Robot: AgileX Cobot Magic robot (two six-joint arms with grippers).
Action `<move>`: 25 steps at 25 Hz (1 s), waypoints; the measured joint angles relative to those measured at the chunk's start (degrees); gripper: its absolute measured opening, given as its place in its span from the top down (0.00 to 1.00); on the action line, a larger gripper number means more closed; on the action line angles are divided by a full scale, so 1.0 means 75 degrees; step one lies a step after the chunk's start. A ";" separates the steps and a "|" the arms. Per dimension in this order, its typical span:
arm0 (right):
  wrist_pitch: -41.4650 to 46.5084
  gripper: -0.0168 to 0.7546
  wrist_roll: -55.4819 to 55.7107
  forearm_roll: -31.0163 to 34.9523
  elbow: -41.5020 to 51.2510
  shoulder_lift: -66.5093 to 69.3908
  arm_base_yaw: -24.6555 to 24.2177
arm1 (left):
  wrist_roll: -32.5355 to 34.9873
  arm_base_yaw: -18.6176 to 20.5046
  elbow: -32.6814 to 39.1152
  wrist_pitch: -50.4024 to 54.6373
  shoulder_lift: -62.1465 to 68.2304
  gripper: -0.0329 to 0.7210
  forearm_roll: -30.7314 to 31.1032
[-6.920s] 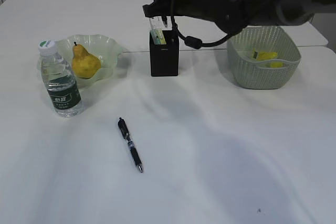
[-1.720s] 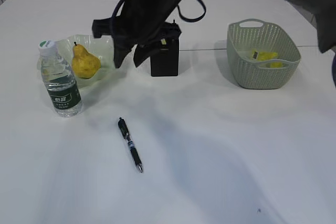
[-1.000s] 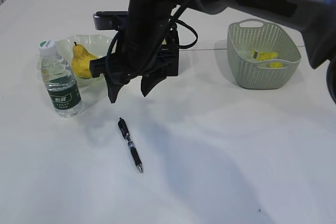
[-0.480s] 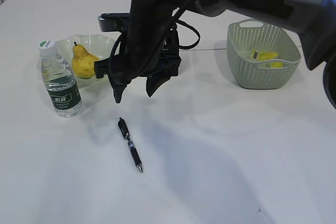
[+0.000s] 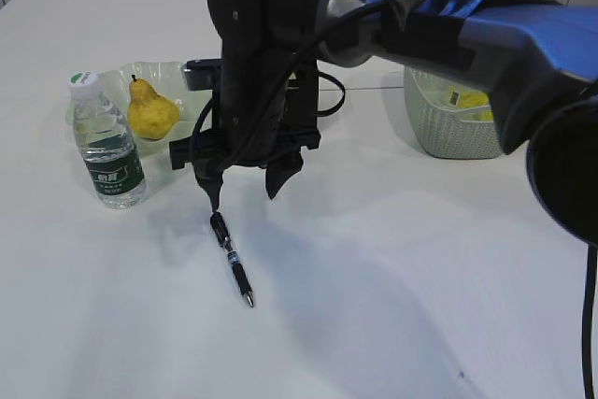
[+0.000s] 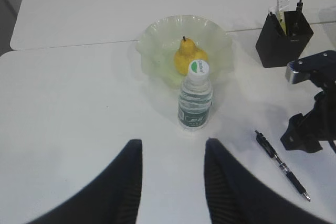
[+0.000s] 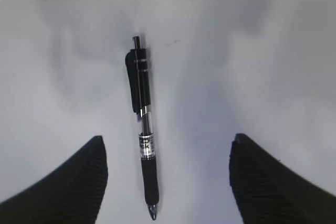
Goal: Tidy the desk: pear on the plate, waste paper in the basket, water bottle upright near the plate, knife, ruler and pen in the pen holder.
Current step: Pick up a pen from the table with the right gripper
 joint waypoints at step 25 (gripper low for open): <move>-0.0105 0.26 -0.0197 -0.0159 0.0012 0.0875 0.0383 | 0.0000 0.0000 0.0000 0.0226 0.0000 0.59 0.0000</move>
